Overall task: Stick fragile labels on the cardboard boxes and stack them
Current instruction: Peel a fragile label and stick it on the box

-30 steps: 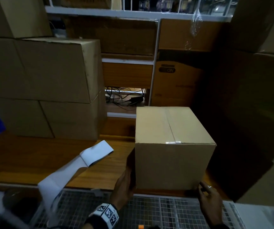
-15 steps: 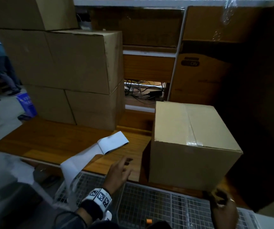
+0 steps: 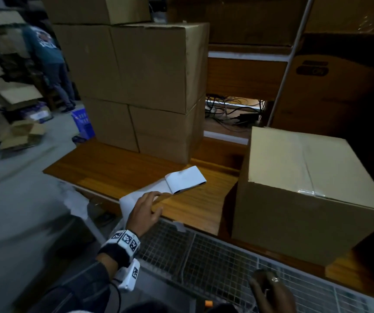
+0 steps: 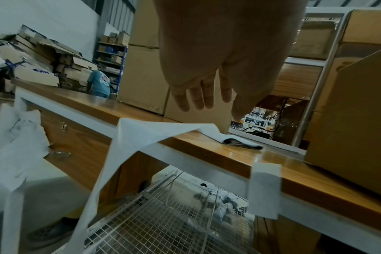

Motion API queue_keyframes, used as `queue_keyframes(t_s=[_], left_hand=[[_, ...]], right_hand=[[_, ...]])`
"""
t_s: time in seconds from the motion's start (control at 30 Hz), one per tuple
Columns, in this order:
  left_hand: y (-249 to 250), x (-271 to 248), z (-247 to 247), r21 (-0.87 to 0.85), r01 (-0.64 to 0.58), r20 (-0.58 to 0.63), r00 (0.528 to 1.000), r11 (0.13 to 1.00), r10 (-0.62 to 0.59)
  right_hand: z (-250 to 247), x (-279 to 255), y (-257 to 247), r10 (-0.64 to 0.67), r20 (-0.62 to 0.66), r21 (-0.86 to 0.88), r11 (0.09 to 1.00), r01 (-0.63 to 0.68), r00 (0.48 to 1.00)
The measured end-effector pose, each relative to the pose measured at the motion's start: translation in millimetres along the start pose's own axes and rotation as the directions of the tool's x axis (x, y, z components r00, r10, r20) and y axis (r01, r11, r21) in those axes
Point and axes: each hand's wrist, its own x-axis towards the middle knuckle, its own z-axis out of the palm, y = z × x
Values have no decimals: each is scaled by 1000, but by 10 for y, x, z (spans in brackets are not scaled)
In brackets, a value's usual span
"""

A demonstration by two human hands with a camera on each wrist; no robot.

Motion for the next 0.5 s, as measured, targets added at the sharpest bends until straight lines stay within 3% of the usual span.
queue_keyframes(t_s=[0.13,0.23,0.3,0.5], left_hand=[[-281,214,-1,39,-37,178,984,999,29],[-478,330,-17,71,-88,344,937,994,59],[-602,371,-51,106,-149,421,902,983,91],[-861,407,-259,175,-304,411,887,936,211]], right_hand=[[497,316,-441,-78,76,26,997,76,994],[836,646,-897,-137,112,54,990,132,984],[1048,926,-1125,-220,56,53,975,218,974],[1721,1762,-1529,-200,79,-126,970,209,977]])
